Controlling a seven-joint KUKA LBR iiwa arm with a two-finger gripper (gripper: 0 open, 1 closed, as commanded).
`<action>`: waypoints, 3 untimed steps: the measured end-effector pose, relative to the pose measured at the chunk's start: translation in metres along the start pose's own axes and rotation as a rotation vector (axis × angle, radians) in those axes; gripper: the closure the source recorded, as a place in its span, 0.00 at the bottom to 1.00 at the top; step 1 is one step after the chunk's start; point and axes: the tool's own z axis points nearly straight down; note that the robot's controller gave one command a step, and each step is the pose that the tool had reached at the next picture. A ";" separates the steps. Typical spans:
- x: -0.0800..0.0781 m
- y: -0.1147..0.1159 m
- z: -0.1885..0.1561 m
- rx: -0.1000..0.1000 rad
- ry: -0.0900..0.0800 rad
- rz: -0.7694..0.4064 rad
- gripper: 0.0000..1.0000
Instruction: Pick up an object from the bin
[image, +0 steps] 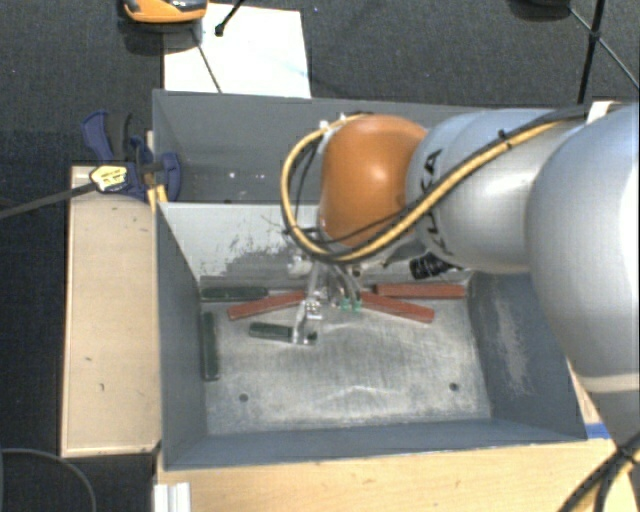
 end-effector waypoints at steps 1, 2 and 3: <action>0.002 0.000 0.065 -0.004 -0.014 -0.090 0.00; 0.000 0.001 0.059 -0.006 -0.017 -0.089 1.00; 0.000 0.001 0.059 -0.006 -0.017 -0.089 1.00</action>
Offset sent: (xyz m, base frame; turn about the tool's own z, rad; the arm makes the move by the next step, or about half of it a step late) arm -0.0032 0.0014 -0.0754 -0.0017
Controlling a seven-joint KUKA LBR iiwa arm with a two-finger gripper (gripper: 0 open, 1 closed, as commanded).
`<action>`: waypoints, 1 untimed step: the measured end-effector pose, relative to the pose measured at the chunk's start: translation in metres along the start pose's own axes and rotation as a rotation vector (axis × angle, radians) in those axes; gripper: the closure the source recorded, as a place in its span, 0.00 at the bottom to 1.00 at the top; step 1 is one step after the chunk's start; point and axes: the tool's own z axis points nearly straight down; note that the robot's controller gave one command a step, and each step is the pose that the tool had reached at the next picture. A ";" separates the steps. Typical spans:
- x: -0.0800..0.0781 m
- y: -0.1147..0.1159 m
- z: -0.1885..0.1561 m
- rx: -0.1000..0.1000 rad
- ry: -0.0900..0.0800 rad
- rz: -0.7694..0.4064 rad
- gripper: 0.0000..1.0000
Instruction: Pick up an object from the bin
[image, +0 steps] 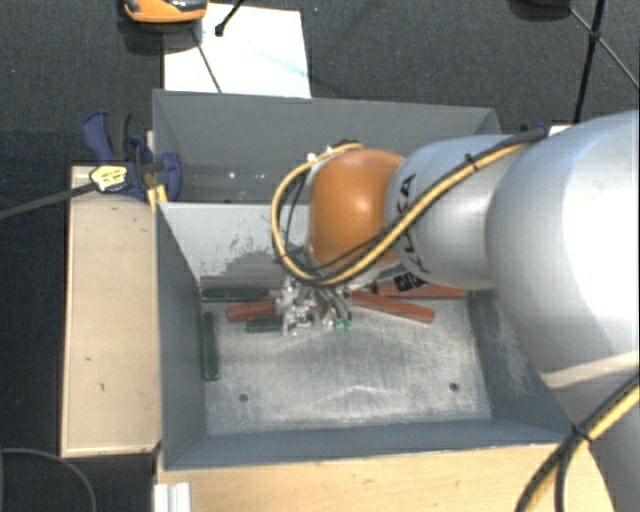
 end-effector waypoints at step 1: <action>0.000 0.000 -0.001 0.001 0.005 0.001 1.00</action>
Offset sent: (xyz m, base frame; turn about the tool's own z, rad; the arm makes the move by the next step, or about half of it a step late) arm 0.0001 0.0000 0.0495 -0.0001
